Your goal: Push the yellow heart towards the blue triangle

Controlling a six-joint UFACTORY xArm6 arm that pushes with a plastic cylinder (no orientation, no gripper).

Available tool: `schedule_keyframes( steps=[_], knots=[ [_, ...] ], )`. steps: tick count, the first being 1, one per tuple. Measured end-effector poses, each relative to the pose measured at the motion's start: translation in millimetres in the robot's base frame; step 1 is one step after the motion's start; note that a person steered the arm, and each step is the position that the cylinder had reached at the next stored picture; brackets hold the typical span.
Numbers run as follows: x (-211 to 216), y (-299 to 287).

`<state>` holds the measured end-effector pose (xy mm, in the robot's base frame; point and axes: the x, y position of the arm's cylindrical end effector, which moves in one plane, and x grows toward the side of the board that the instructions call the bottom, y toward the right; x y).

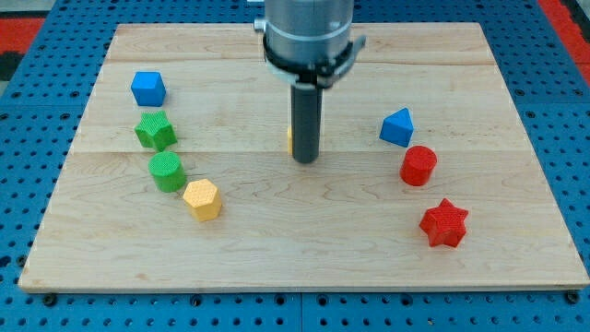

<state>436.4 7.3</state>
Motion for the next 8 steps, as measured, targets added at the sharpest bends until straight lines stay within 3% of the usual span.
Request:
schedule_keyframes(
  steps=[1,2,3,4,5,6,8],
  knots=[
    [-50,-3],
    [-47,-42],
    [-79,-59],
    [-89,8],
    [-54,62],
    [-58,44],
    [-81,66]
  ],
)
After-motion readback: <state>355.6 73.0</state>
